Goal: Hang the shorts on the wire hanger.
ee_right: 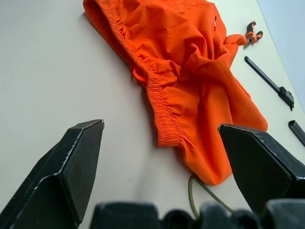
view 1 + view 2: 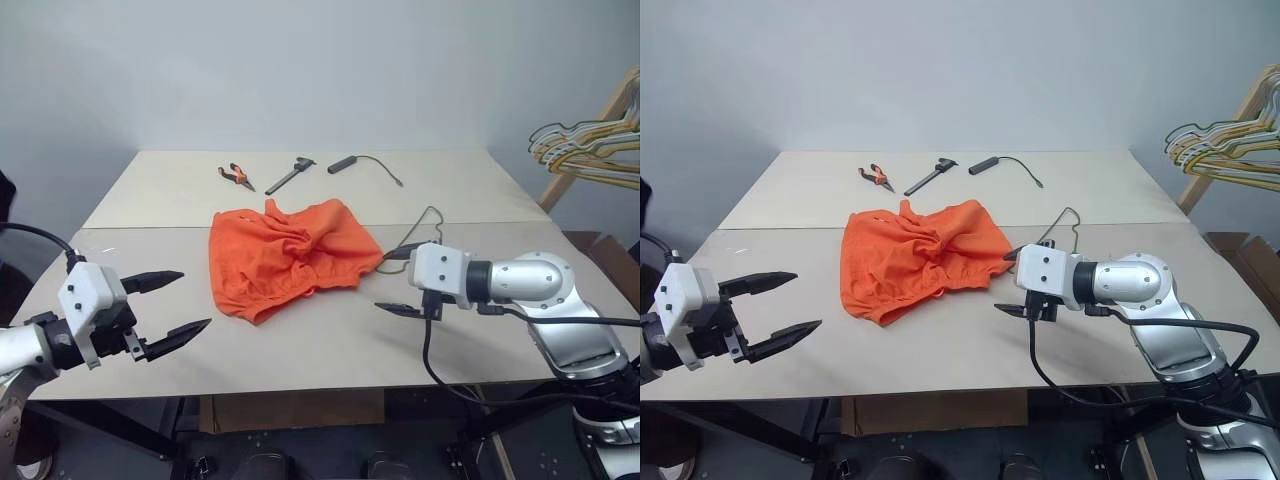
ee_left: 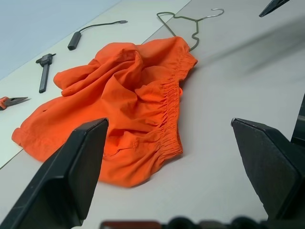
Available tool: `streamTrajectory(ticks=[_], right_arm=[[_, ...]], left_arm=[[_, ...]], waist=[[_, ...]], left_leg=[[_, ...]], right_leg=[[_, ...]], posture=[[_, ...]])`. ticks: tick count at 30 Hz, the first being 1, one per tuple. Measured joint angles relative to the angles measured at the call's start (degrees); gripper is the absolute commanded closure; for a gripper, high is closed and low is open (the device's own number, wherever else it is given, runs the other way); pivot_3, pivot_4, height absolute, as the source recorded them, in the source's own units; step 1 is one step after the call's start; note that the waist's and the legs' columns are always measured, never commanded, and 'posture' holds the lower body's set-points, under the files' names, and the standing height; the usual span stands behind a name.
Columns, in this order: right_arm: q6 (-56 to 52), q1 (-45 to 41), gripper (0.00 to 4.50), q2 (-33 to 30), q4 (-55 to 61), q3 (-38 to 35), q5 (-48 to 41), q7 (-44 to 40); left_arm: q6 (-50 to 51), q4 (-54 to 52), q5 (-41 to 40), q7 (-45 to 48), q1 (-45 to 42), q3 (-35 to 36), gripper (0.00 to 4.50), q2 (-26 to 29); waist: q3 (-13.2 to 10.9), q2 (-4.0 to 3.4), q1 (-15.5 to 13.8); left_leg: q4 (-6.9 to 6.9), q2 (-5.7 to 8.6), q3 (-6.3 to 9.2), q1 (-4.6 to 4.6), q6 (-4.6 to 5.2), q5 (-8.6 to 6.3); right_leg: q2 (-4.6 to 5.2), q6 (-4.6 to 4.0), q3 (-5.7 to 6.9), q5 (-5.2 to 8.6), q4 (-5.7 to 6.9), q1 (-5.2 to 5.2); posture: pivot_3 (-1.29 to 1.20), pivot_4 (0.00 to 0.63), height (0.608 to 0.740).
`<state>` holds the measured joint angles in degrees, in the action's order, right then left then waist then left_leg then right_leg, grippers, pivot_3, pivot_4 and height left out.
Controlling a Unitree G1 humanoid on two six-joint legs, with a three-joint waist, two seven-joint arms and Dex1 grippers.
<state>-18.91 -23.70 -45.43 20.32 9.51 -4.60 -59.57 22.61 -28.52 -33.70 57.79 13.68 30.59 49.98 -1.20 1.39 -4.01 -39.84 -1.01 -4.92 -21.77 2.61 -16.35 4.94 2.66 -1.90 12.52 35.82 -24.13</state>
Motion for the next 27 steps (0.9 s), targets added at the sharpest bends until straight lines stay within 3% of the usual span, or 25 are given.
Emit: streamTrajectory(ticks=[18,27], right_arm=[[0.07,-0.34,0.03,0.66,-0.25,1.04,1.01,0.57],[-7.18,-5.83,0.03,9.29,0.89,8.23,2.83,4.46]], left_arm=[[1.27,-0.89,0.52,-1.78,1.59,0.0,0.0,-0.16],[1.12,-0.42,4.65,-1.45,3.16,-0.44,0.0,0.34]], waist=[[0.0,0.02,-0.02],[0.01,0.02,0.24]], left_leg=[[0.0,0.0,0.0,0.01,0.0,0.0],[0.03,-0.03,-0.03,0.04,-0.01,0.0]], right_leg=[[0.0,-0.09,0.0,0.05,0.01,0.0],[-0.01,-0.11,0.02,0.06,0.08,-0.04]], posture=[[0.17,0.0,0.74],[0.16,0.0,0.74]])
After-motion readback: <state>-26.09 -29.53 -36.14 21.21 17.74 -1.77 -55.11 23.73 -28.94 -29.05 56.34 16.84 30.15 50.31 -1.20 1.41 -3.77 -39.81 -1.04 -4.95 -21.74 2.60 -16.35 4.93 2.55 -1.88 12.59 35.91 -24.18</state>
